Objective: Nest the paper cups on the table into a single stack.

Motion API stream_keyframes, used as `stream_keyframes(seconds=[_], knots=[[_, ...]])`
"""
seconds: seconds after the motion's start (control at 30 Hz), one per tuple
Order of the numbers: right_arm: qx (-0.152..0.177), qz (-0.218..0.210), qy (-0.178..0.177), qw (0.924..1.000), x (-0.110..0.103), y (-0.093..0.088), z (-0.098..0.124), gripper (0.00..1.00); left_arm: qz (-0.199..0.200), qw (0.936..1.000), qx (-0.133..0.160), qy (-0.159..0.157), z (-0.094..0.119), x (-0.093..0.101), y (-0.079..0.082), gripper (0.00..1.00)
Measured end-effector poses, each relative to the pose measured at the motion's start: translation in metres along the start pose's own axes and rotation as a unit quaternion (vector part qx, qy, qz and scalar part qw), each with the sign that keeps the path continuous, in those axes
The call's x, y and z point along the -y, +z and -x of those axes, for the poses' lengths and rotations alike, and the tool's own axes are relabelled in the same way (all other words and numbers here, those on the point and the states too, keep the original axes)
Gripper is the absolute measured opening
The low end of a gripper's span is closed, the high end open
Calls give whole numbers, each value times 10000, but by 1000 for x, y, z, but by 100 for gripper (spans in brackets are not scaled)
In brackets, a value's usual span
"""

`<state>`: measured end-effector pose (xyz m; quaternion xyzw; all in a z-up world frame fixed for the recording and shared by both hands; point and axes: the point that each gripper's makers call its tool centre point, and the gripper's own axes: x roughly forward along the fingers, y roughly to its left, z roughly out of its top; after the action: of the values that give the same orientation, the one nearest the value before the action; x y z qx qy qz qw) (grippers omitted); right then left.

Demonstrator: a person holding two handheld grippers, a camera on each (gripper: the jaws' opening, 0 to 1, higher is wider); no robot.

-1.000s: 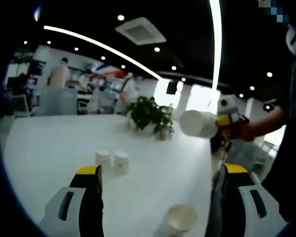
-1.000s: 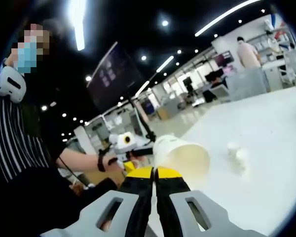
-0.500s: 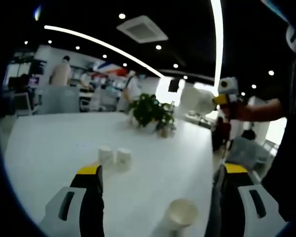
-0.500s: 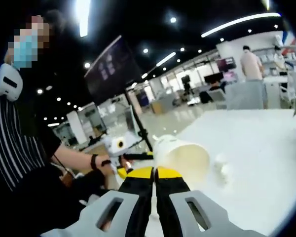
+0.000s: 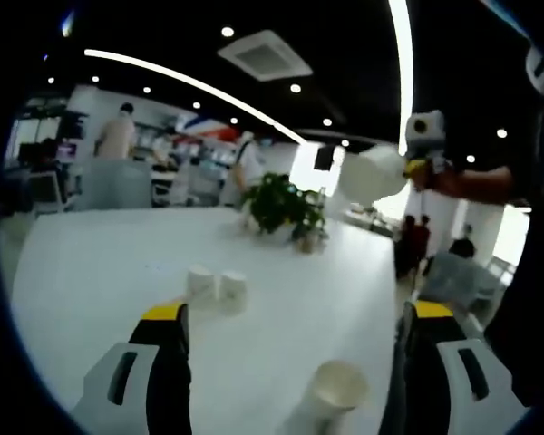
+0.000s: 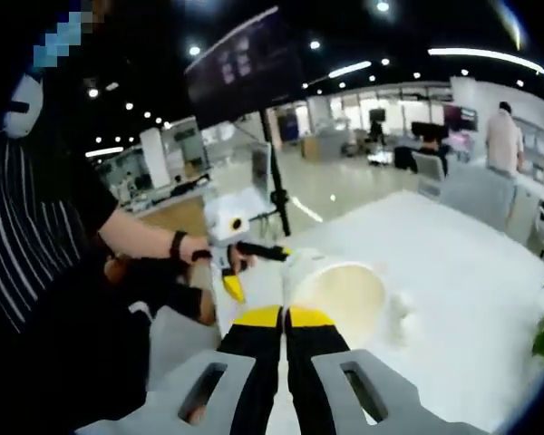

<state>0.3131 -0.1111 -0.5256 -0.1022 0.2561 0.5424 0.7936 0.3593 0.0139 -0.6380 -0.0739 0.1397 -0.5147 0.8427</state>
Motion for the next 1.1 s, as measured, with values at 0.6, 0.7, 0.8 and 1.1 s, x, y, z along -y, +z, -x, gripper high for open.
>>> stream_keyframes(seconds=[0.6,0.7,0.8,1.1], knots=[[-1718,1667,567,9693,-30,-12,-25,0,-265,9994,-213,57,9,0,-17,98],[-2043,2029,671,9553,-36,-22,-32,0,-276,9993,-220,102,12,-1,-18,98],[-2230,2357,791,9426,-44,-31,-43,0,-272,9994,-205,93,15,-2,-19,97],[-2642,2945,1002,9129,-52,-49,-67,0,-290,9992,-224,183,20,-6,-22,96]])
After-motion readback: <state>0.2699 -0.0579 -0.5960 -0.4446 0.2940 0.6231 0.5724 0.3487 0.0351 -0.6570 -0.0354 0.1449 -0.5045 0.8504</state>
